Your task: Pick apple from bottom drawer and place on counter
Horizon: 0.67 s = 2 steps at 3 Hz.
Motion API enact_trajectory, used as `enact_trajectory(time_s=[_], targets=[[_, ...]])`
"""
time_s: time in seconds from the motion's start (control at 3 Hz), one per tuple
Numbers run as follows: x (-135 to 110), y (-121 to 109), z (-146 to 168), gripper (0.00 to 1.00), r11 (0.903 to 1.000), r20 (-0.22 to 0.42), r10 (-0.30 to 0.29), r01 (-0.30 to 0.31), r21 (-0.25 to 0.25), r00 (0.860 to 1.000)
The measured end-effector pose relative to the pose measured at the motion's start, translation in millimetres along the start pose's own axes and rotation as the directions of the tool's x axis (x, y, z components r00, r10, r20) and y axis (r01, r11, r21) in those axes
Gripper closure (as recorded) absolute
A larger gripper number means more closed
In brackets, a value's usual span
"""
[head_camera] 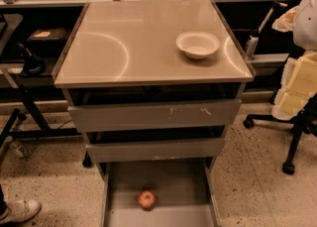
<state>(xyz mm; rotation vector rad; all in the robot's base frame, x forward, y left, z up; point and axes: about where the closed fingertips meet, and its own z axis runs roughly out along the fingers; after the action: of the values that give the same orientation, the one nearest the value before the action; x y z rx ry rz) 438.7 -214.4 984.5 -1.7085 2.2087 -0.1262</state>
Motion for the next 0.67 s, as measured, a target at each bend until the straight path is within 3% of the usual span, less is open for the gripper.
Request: enact_trajectory(time_s=[0.33,0.67], targets=[[0.0,0.0,0.0,0.00,1.0000,0.000,0.000,0.000,0.000,1.000],[-1.7,15.3,20.9,0.00,0.9995,0.016,0.014,-0.013,-0.029,1.000]])
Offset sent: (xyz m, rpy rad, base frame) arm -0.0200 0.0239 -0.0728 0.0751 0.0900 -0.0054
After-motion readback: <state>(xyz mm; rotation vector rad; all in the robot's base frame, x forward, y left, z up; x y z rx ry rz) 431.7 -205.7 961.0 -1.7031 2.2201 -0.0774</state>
